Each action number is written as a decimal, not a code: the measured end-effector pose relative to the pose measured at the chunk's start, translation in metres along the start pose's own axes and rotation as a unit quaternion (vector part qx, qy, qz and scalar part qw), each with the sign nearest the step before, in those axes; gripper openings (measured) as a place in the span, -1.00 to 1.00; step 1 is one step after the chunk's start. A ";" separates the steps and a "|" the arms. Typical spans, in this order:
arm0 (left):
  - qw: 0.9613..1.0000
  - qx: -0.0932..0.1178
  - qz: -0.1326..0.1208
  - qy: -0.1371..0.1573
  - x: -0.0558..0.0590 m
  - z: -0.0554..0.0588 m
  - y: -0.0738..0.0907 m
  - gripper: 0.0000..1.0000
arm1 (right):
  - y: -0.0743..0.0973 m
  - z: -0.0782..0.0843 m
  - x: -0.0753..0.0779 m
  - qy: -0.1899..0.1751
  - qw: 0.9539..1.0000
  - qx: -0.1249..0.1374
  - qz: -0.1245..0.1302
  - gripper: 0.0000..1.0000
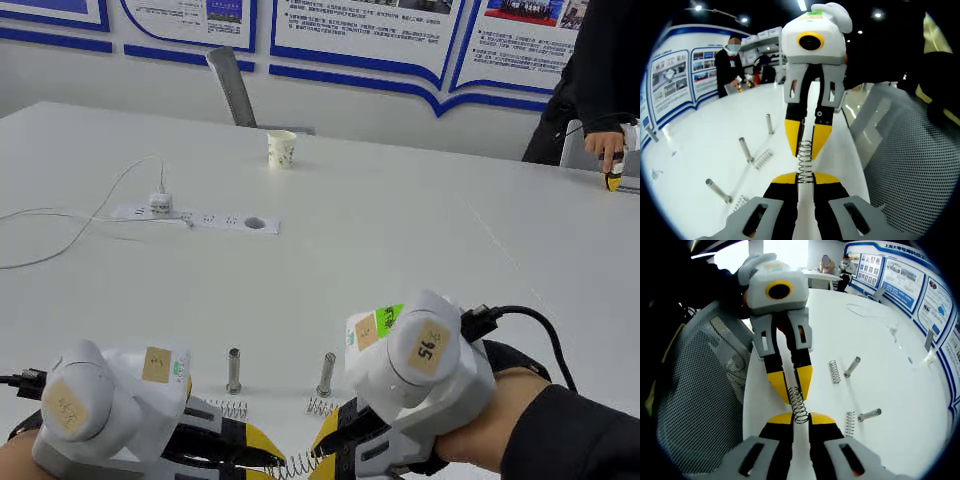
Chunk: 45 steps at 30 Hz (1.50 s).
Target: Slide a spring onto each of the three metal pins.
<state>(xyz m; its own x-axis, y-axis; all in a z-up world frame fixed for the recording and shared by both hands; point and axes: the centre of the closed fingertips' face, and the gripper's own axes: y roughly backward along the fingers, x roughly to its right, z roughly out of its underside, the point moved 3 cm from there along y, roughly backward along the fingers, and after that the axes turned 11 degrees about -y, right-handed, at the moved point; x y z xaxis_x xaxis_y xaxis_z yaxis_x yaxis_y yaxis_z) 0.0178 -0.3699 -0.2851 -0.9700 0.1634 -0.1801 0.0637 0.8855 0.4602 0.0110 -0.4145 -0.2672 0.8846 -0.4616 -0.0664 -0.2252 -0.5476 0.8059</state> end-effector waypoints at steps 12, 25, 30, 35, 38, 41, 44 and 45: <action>1.000 -0.002 -0.003 0.004 -0.001 0.002 0.000 -0.79 | 0.002 -0.017 -0.009 0.006 1.000 0.021 -0.011 -0.76; 1.000 -0.001 0.002 0.009 0.000 0.003 -0.002 -0.79 | -0.002 -0.028 -0.014 0.021 0.999 0.024 -0.013 -0.76; 1.000 -0.001 0.003 0.008 0.001 0.003 -0.003 -0.79 | -0.003 -0.030 -0.014 0.022 0.999 0.023 -0.012 -0.76; 1.000 -0.002 0.003 0.008 0.001 0.003 -0.003 -0.79 | -0.004 -0.031 -0.015 0.022 0.999 0.024 -0.012 -0.76; 1.000 -0.002 0.003 0.008 0.002 0.003 -0.003 -0.79 | -0.004 -0.030 -0.015 0.022 0.999 0.023 -0.012 -0.76; 1.000 -0.001 0.003 0.011 0.002 0.003 -0.004 -0.78 | -0.003 -0.030 -0.015 0.021 0.999 0.023 -0.012 -0.76; 1.000 0.000 0.001 0.014 0.001 0.003 -0.004 -0.77 | -0.003 -0.029 -0.015 0.021 0.999 0.022 -0.012 -0.76; 1.000 0.000 0.001 0.016 0.001 0.003 -0.004 -0.77 | -0.002 -0.030 -0.015 0.021 0.999 0.022 -0.012 -0.76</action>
<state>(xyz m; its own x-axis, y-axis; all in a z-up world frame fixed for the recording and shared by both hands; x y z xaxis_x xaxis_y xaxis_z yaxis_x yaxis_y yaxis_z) 0.0173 -0.3718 -0.2897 -0.9770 0.1502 -0.1512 0.0649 0.8855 0.4601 0.0108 -0.3857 -0.2508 0.9061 -0.4189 -0.0589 -0.2213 -0.5880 0.7780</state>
